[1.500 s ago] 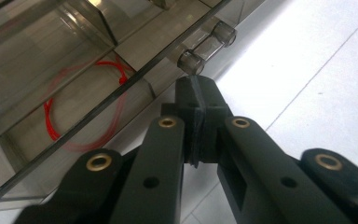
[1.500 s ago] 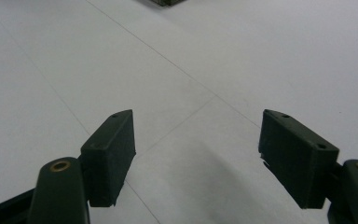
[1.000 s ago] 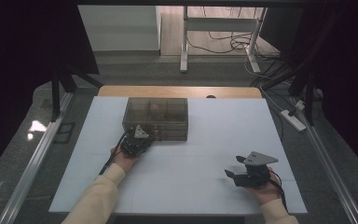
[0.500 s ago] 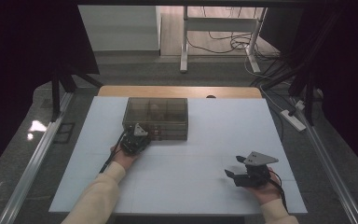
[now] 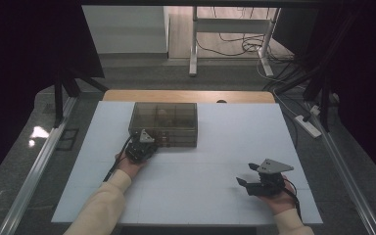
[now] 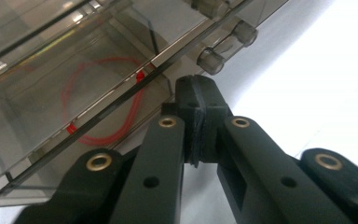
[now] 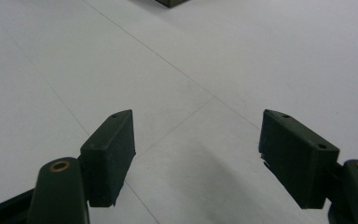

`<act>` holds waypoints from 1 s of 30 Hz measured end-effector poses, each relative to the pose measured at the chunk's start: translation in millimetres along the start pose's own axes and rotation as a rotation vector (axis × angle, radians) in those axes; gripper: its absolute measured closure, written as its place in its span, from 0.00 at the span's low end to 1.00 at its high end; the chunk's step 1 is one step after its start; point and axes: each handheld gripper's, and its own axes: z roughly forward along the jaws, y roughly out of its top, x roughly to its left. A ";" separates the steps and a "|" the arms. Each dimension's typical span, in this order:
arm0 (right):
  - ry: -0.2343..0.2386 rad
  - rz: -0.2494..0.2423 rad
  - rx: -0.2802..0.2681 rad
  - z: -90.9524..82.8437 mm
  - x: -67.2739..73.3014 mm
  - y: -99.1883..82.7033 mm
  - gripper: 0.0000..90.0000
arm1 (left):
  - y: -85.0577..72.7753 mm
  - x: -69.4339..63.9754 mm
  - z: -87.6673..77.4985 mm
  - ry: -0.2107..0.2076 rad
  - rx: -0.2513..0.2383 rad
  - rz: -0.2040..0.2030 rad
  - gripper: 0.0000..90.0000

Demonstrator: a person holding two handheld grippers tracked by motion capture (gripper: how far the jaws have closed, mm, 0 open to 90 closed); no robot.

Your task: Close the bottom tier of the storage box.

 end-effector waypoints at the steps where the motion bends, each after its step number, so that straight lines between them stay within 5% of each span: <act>1: -0.004 0.001 -0.001 -0.3 0.1 0.0 0.29 | 0.0 -0.3 -1.0 -0.002 -0.001 0.001 0.99; 17: 0.011 0.023 -0.027 0.2 -5.4 -0.2 0.29 | -3.0 -11.1 -26.3 -0.038 -0.052 0.024 0.99; 30: 0.013 0.033 -0.040 -3.4 -2.0 2.6 0.29 | -18.3 -16.2 -68.0 -0.069 -0.154 0.016 0.99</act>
